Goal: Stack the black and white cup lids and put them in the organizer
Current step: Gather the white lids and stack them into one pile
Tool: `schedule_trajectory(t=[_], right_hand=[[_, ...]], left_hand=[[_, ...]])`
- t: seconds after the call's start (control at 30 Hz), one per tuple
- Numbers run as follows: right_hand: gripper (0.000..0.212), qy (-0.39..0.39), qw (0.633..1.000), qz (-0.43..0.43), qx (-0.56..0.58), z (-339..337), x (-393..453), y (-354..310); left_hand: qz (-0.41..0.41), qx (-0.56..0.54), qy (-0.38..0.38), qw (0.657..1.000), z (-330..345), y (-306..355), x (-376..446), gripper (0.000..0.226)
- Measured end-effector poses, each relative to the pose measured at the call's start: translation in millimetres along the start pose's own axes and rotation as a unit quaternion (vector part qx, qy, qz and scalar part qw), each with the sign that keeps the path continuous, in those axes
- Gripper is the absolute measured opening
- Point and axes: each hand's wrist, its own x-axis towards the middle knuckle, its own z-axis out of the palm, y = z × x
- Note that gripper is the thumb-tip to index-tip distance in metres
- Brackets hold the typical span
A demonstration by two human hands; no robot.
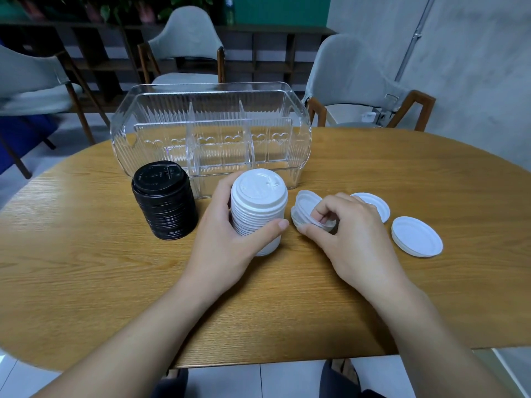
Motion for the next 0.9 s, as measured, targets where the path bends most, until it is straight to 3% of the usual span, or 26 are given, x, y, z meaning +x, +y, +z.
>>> schedule_trajectory(t=[0.1,0.23,0.37,0.47,0.63,0.9], right_hand=[[0.029,0.006,0.998,0.029,0.051,-5,0,-1],[0.018,0.063,0.981,0.055,0.172,-17,2,-8],[0.011,0.125,0.917,0.068,0.373,-30,2,-24],[0.029,0.112,0.872,0.076,0.471,-37,1,-32],[0.038,0.055,0.84,0.067,0.536,-33,-3,-43],[0.034,0.023,0.855,0.042,0.517,-20,-7,-53]], left_hand=[[-0.007,0.011,-0.004,1.0,-2,1,-1,0.084],[-0.013,0.018,-0.006,1.0,-2,5,-3,0.108],[0.044,0.083,0.012,0.995,-5,13,-3,0.111],[0.115,0.145,0.028,0.982,-9,22,1,0.103],[0.166,0.147,0.026,0.975,-12,30,4,0.099],[0.17,0.135,0.029,0.976,-15,36,1,0.087]])
